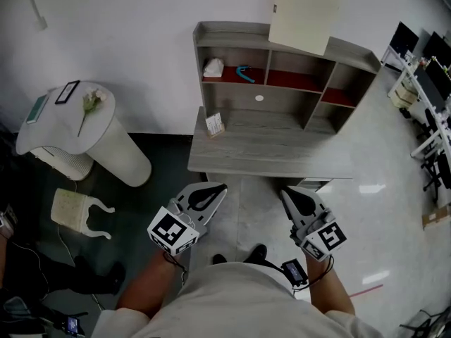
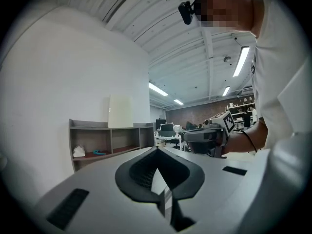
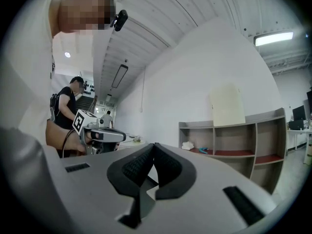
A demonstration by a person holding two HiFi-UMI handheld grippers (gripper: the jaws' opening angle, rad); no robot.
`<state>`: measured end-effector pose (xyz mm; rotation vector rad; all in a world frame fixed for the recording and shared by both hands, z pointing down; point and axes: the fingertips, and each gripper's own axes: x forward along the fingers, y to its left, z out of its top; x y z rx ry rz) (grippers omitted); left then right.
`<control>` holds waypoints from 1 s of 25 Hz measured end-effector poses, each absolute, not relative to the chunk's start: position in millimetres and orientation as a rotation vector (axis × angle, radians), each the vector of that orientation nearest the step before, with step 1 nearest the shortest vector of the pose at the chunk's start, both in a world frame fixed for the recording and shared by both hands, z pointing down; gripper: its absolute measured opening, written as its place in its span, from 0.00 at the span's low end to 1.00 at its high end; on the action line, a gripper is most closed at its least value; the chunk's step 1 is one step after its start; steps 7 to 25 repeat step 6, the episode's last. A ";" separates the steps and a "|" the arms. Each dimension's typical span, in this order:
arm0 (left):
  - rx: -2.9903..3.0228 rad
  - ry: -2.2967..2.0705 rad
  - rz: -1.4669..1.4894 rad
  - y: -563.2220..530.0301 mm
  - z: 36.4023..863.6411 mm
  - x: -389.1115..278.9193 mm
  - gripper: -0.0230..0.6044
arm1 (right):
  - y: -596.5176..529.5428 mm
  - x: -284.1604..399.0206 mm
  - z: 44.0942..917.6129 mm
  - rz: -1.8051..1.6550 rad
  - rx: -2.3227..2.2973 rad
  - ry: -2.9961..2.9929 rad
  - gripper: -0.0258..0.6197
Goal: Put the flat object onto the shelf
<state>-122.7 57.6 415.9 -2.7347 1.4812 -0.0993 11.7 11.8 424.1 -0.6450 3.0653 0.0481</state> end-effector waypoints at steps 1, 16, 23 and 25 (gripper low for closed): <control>-2.734 1.481 -0.099 61.3 416.2 -127.2 0.06 | 15.1 6.9 424.1 0.052 -0.643 3.066 0.07; -2.720 1.470 -0.109 75.5 419.9 -145.0 0.06 | 27.7 -14.2 426.1 0.079 -0.627 3.068 0.07; -2.720 1.470 -0.109 75.5 419.9 -145.0 0.06 | 27.7 -14.2 426.1 0.079 -0.627 3.068 0.07; -2.720 1.470 -0.109 75.5 419.9 -145.0 0.06 | 27.7 -14.2 426.1 0.079 -0.627 3.068 0.07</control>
